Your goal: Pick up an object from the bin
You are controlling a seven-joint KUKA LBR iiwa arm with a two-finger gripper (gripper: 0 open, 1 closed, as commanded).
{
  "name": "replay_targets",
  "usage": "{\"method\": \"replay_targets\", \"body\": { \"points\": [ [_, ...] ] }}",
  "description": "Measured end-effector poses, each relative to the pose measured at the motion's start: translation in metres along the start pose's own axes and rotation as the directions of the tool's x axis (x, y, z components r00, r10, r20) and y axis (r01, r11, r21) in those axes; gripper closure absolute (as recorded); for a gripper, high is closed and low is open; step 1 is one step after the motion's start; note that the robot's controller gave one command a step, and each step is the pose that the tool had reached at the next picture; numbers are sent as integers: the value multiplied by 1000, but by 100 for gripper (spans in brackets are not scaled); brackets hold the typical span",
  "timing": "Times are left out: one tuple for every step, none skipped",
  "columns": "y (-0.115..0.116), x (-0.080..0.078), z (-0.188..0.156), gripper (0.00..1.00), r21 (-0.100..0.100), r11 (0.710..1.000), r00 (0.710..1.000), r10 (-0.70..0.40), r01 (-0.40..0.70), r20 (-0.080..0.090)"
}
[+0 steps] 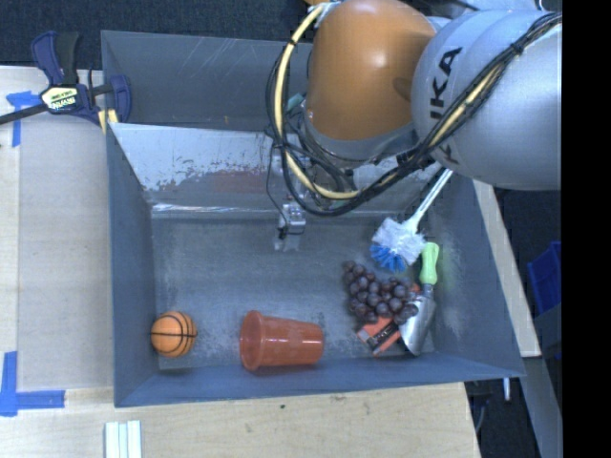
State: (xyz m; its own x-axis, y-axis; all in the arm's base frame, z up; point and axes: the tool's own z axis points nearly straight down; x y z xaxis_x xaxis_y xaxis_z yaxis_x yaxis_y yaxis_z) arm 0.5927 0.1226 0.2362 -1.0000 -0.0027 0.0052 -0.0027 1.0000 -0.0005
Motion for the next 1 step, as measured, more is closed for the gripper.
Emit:
{"method": "replay_targets", "body": {
  "points": [
    [-1,-1,-5,0,-2,1000,1000,3,-3,9]
  ]
}}
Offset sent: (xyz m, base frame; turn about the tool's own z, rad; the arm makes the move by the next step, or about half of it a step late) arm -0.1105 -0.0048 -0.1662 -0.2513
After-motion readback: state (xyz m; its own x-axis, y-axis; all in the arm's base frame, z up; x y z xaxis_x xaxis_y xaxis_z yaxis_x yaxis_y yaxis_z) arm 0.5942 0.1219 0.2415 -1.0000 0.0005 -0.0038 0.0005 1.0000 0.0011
